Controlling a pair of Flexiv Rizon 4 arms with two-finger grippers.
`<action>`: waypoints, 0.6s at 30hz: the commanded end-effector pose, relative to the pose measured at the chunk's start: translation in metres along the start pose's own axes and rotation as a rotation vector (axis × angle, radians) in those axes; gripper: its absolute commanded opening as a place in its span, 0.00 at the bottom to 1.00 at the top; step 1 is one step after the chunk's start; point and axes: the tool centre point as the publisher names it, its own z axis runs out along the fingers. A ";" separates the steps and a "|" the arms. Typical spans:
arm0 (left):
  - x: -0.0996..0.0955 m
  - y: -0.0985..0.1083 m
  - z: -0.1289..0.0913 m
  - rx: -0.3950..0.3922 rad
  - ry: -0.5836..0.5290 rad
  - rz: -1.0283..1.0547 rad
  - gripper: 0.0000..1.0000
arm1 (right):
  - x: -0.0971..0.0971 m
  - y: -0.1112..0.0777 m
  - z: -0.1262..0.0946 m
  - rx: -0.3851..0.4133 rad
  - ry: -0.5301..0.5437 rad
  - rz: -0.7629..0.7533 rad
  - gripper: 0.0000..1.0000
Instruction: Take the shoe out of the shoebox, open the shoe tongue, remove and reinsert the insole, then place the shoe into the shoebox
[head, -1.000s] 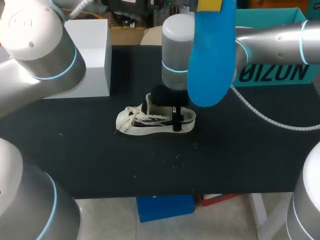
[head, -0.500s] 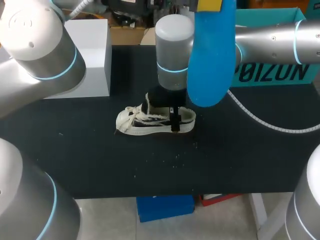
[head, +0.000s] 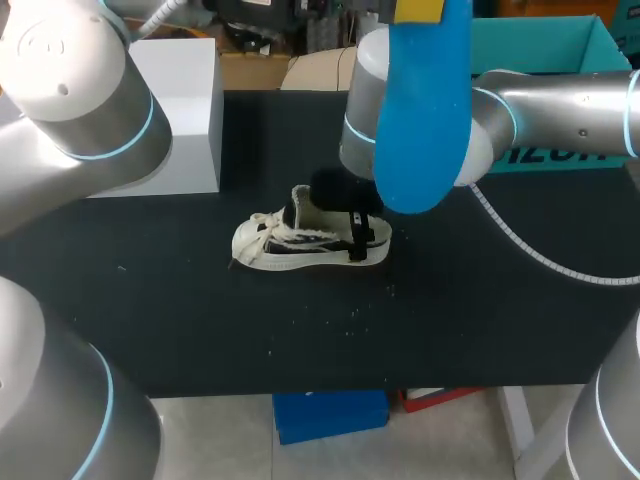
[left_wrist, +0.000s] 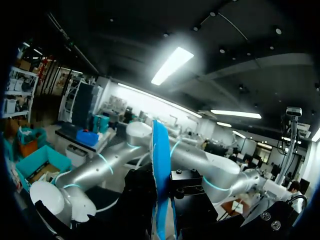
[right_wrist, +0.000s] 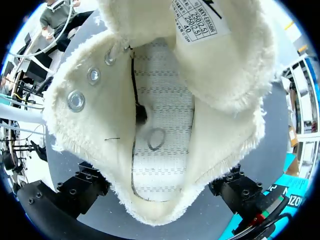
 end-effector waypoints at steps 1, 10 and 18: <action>0.000 0.000 0.002 -0.002 -0.003 -0.001 0.00 | 0.005 -0.012 0.001 -0.168 -0.003 0.003 1.00; 0.000 0.000 0.002 -0.002 -0.003 -0.001 0.00 | 0.004 -0.023 0.011 -0.409 -0.012 0.018 1.00; 0.000 0.000 0.002 -0.002 -0.003 -0.001 0.00 | 0.002 -0.029 0.014 -0.561 0.004 0.023 1.00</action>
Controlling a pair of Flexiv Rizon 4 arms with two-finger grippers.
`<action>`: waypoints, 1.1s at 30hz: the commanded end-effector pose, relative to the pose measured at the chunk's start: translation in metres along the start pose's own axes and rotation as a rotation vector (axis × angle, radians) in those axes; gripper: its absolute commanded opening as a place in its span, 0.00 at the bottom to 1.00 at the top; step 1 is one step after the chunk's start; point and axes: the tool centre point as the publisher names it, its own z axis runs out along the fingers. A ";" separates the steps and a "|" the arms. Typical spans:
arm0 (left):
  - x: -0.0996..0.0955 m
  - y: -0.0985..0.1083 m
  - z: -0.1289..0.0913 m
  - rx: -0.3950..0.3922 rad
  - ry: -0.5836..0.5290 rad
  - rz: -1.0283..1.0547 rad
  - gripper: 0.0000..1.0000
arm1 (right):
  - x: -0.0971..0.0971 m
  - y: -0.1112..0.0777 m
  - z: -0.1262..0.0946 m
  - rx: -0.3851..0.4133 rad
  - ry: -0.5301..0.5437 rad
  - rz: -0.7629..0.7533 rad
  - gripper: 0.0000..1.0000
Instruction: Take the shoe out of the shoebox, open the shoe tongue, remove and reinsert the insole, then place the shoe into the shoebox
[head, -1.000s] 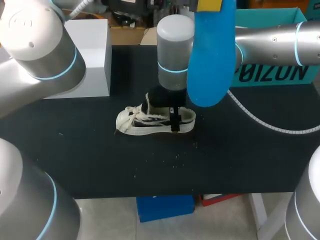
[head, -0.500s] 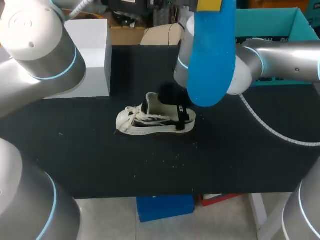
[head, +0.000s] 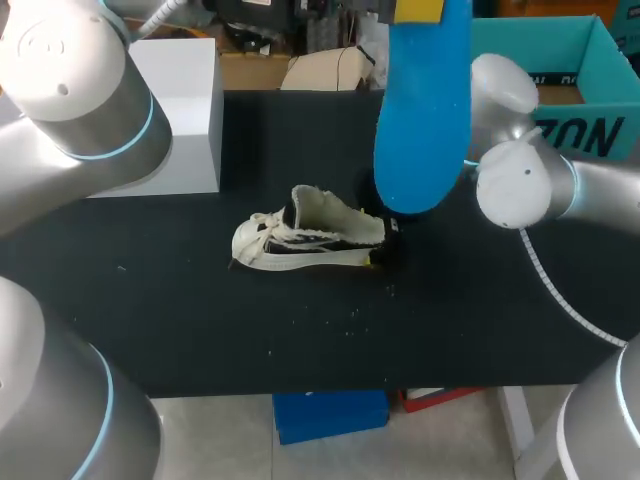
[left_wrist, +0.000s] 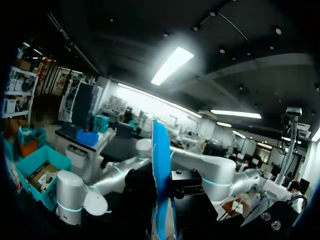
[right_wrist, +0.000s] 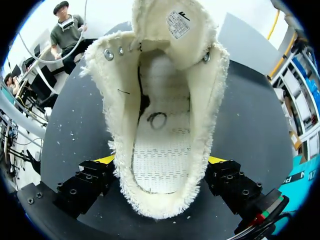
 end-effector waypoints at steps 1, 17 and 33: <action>0.000 0.000 0.002 -0.002 -0.003 -0.001 0.00 | -0.001 -0.008 0.002 -0.220 0.009 0.001 1.00; 0.000 0.000 0.002 -0.002 -0.003 -0.001 0.00 | -0.002 -0.019 0.011 -0.427 0.021 0.051 1.00; 0.000 0.000 0.002 -0.002 -0.003 -0.001 0.00 | -0.009 -0.025 -0.025 -0.226 0.003 0.055 1.00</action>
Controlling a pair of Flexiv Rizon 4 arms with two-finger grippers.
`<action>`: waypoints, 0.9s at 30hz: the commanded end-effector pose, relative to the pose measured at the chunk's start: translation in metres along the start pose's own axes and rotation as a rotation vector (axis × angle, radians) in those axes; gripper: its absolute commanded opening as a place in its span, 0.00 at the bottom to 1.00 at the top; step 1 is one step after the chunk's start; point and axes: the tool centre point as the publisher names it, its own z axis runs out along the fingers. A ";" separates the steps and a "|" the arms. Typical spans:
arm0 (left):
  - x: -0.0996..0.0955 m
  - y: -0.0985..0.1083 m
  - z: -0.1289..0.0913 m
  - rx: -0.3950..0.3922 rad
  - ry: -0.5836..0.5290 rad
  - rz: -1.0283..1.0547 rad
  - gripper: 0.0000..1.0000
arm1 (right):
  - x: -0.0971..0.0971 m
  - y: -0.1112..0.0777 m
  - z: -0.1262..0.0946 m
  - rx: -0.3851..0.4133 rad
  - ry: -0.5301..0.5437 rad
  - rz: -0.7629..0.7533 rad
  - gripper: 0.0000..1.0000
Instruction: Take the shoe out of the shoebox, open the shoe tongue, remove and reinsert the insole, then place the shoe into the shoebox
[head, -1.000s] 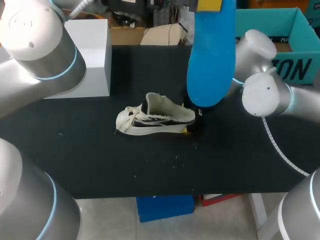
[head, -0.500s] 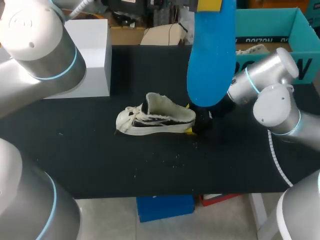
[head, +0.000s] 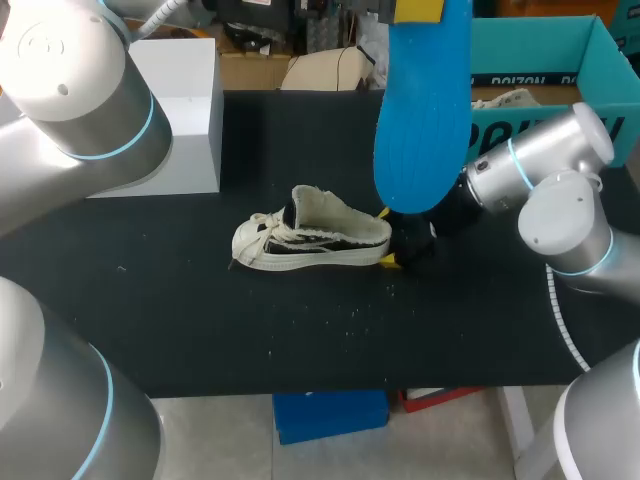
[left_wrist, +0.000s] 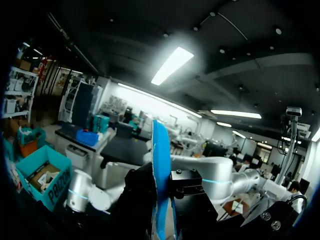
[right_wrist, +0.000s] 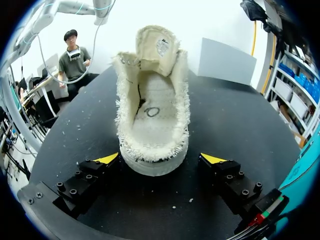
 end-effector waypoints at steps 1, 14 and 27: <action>0.000 0.000 0.002 -0.001 -0.003 -0.001 0.00 | -0.002 0.011 -0.017 0.140 -0.002 0.006 1.00; 0.000 0.000 0.002 -0.001 -0.003 -0.001 0.00 | -0.013 0.068 -0.036 0.777 -0.034 -0.054 1.00; 0.000 0.000 0.002 -0.001 -0.003 -0.001 0.00 | -0.017 0.108 0.001 1.065 -0.033 -0.114 1.00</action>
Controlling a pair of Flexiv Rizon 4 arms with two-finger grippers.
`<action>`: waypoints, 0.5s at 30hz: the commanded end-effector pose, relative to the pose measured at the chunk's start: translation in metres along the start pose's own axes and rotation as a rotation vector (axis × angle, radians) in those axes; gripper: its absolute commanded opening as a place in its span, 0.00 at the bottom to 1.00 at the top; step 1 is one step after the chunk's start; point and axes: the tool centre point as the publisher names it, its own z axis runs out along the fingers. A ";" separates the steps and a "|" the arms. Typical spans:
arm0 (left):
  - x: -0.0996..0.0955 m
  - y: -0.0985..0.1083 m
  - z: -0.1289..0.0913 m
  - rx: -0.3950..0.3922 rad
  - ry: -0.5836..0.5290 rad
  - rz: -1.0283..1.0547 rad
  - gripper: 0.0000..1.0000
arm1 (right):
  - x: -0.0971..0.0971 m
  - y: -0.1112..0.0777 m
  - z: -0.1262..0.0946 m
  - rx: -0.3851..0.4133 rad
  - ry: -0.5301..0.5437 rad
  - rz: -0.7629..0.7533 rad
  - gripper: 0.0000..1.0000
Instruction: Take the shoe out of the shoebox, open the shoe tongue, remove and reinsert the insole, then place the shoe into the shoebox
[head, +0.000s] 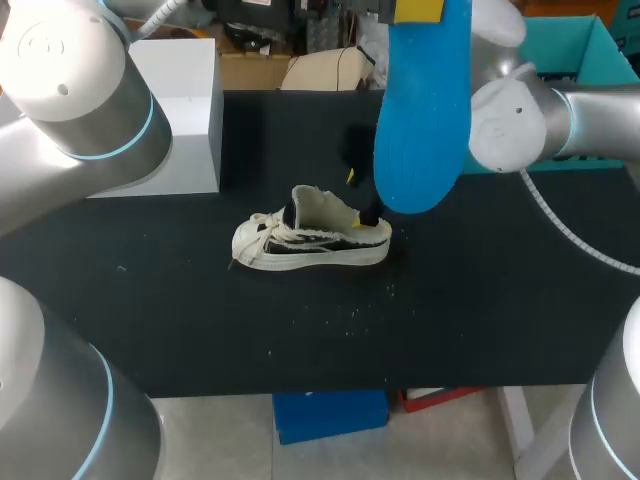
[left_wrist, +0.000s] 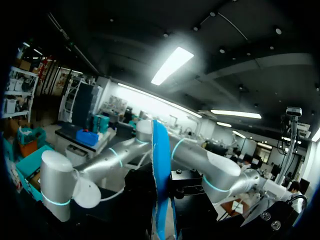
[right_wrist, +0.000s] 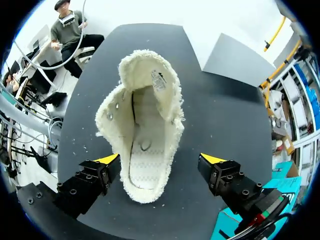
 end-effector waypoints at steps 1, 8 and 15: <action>0.000 0.000 0.002 -0.001 -0.003 -0.001 0.00 | -0.009 0.019 0.013 0.602 0.007 -0.029 1.00; 0.000 0.000 0.002 -0.001 -0.003 -0.001 0.00 | -0.014 0.033 0.031 0.644 0.024 -0.044 1.00; 0.000 0.000 0.002 -0.001 -0.003 -0.001 0.00 | -0.020 0.028 0.044 0.643 0.025 -0.025 1.00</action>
